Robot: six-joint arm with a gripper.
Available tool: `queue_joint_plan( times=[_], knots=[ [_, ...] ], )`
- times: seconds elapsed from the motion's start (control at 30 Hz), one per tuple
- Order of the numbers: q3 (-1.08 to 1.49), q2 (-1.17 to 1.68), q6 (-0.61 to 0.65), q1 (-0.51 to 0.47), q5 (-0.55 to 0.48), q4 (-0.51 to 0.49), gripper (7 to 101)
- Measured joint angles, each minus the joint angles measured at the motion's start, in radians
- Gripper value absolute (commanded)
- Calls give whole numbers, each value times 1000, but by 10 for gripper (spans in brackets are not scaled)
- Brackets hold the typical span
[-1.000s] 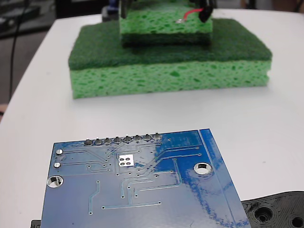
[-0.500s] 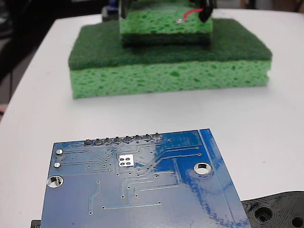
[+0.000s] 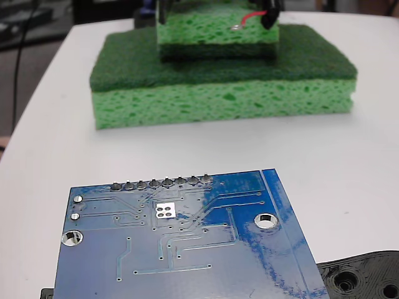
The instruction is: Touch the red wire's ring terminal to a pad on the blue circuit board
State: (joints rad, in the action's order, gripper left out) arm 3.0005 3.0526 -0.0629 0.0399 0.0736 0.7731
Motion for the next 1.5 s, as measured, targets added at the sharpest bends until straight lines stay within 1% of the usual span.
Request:
queue_joint_plan(
  times=[0.17, 0.37, 0.47, 0.6, 0.7, 0.73, 0.8, 0.93, 1.13, 1.3, 1.5],
  knots=[
    [0, 0, -11, 0, 8, 0, 1003],
    [-2, 0, -28, 0, 49, 0, 1003],
    [-26, 0, -26, 0, 48, 5, 1003],
    [-80, 0, -15, 3, 48, 38, 1003],
    [-144, -12, -8, -2, 63, 95, 1003],
    [-158, -17, -5, -3, 60, 94, 1003],
    [-181, -43, 15, -32, 41, 77, 1003],
    [-253, -170, 69, -114, -28, 32, 1003],
    [-460, -486, 167, -241, -137, 9, 1003],
    [-632, -713, 221, -288, -213, 28, 1003],
    [-782, -850, 295, -344, -278, 89, 1003]
  ],
)
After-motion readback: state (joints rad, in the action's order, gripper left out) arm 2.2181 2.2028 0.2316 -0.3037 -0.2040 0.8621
